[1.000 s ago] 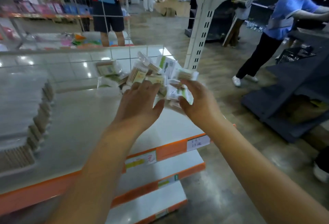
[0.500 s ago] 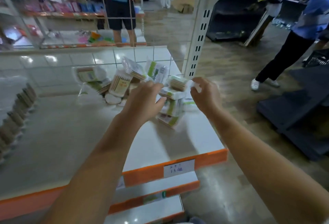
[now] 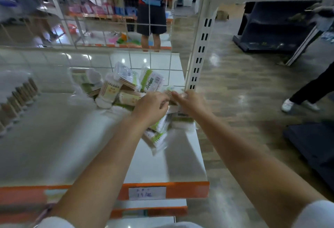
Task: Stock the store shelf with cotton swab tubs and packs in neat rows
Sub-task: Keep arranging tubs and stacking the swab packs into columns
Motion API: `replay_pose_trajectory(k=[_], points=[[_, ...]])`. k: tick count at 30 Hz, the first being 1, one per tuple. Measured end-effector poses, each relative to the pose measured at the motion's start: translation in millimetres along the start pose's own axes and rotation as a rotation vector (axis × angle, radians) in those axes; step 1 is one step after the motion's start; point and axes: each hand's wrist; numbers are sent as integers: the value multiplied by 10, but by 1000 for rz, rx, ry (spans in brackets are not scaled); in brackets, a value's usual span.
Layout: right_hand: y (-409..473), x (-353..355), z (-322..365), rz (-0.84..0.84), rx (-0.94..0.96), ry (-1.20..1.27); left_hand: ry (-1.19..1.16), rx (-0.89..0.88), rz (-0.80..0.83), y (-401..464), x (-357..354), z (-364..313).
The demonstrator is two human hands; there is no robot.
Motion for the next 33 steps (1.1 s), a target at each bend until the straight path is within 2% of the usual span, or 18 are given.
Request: replay_pose_trajectory(k=[6, 9, 12, 18, 20, 22, 24, 26, 29, 33], points=[[94, -103, -53, -4, 41, 7, -7, 30, 4, 0, -39, -9], [56, -108, -95, -24, 27, 89, -11, 31, 42, -6, -47, -9], [-1, -61, -107, -66, 38, 147, -120, 118, 37, 6, 5, -25], [-153, 98, -96, -186, 126, 375, -301, 310, -205, 16, 61, -75], [-214, 175, -96, -171, 122, 510, -350, 385, -247, 26, 57, -84], [-280, 258, -116, -87, 117, 657, -458, 439, -213, 24, 64, -94], [-332, 328, -147, 32, 68, 841, -628, 483, -107, -4, 89, -119], [-348, 376, -184, 118, 28, 980, -698, 453, -16, -57, 108, -147], [-323, 419, -230, 160, -20, 1112, -712, 379, 54, -119, 146, -190], [-321, 479, -230, 189, -75, 1233, -825, 398, 69, -174, 255, -284]])
Point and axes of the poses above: each hand's wrist, its own y-axis towards the middle knuckle, its own x-axis out of the back of the hand, z = x × y, and after that the axes turned 15 degrees about -z, right-handed
